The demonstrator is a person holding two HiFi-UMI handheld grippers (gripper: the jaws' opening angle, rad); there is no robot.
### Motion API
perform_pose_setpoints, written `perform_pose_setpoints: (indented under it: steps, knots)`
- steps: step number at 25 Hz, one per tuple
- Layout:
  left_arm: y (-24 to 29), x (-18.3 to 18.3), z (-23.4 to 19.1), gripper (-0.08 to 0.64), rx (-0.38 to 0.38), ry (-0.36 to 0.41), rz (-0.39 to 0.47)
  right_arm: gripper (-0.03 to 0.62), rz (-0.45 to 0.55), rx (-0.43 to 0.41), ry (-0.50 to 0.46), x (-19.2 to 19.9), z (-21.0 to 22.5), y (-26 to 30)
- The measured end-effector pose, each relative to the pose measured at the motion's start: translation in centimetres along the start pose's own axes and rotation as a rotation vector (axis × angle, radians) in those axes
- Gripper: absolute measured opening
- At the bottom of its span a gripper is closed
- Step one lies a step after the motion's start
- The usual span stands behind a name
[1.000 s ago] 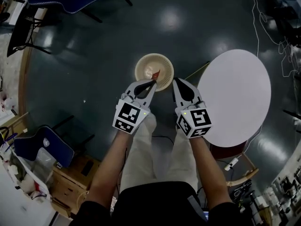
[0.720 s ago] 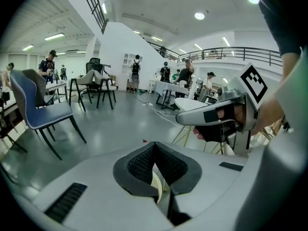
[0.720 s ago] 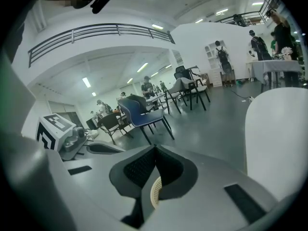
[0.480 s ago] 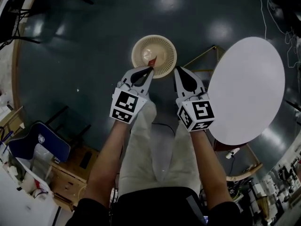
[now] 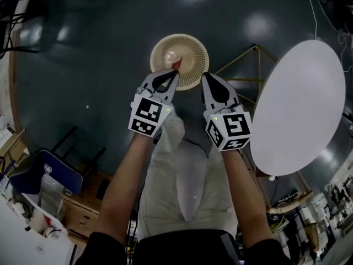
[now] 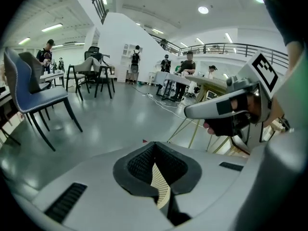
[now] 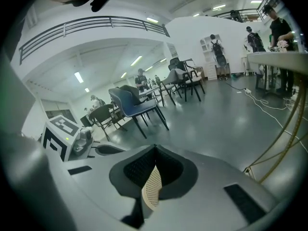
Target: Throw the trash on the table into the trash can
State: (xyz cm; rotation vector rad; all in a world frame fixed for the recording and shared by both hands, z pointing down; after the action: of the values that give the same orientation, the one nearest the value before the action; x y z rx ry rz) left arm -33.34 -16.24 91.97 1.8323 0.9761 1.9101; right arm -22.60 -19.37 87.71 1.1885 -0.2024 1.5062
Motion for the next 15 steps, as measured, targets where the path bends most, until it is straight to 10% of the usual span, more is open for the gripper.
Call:
perform_pose_setpoints:
  steps: [15]
  knots:
    - [5.7, 7.2, -1.0, 0.014, -0.02, 0.14, -0.144, 0.017, -0.092, 0.0, -0.044, 3.1, 1.6, 1.8]
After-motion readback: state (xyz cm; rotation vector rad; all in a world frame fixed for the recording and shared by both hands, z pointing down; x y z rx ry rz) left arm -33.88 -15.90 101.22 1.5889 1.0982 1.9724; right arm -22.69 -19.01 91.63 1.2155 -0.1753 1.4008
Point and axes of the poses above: the fingertips, and each gripper's own axes: y forward along the fingers, z to its right, x out of its underside, the point moved 4 cm from there along -y, backward along the fingers, and after that the axes turned 13 degrees about -x, right-handed, at the moved point
